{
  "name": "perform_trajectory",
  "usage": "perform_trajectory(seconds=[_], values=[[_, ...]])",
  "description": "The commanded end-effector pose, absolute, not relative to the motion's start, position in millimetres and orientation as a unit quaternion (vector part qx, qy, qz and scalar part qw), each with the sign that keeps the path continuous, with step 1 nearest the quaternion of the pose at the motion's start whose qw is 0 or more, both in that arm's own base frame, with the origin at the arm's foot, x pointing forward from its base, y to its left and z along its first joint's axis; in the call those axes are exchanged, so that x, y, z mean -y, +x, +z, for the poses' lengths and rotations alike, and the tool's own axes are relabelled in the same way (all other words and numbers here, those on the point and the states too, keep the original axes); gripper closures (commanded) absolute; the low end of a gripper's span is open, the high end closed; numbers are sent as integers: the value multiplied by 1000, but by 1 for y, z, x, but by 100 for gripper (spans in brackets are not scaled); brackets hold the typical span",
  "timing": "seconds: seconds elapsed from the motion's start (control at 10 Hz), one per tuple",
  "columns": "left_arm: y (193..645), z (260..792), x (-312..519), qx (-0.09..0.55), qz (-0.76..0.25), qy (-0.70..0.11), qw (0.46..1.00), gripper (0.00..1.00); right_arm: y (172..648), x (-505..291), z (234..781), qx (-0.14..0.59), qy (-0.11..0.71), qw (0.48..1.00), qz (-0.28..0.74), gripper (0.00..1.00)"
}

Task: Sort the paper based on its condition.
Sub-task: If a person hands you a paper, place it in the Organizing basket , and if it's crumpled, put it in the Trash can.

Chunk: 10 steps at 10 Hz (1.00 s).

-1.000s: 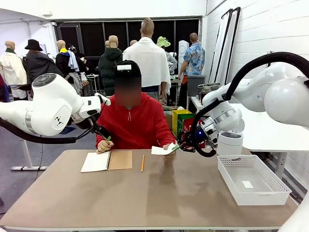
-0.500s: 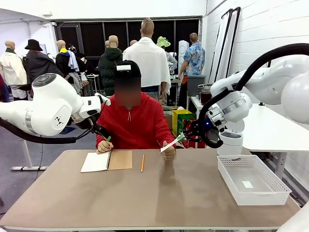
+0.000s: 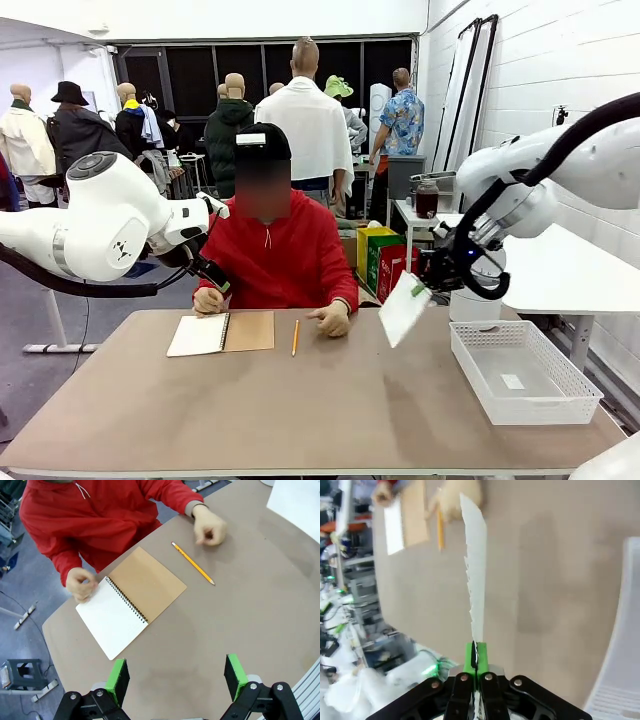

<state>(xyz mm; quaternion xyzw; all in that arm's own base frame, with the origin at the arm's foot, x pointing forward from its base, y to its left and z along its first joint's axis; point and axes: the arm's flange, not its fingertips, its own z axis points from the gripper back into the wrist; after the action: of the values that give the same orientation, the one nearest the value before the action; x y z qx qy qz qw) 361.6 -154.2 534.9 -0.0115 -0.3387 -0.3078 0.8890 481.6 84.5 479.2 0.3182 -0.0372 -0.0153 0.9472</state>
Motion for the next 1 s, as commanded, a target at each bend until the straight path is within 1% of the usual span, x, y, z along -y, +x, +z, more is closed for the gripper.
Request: perform_trajectory(seconds=[0.0,0.2,0.3,0.4,0.7,0.9], values=[[362,535,153,337,-307,-12,890,0,468,-69,483,73,256,964,-2,100],[362,535,153,337,-307,-12,890,0,462,-62,492,71,168,983,-18,100],[362,535,153,337,-307,-12,890,0,459,-67,497,67,134,988,-50,100],[362,535,153,337,-307,-12,890,0,467,-56,495,68,214,974,8,100],[362,535,153,337,-307,-12,890,0,467,-56,495,68,214,974,8,100],[362,535,153,337,-307,-12,890,0,465,-50,495,72,181,981,5,100]])
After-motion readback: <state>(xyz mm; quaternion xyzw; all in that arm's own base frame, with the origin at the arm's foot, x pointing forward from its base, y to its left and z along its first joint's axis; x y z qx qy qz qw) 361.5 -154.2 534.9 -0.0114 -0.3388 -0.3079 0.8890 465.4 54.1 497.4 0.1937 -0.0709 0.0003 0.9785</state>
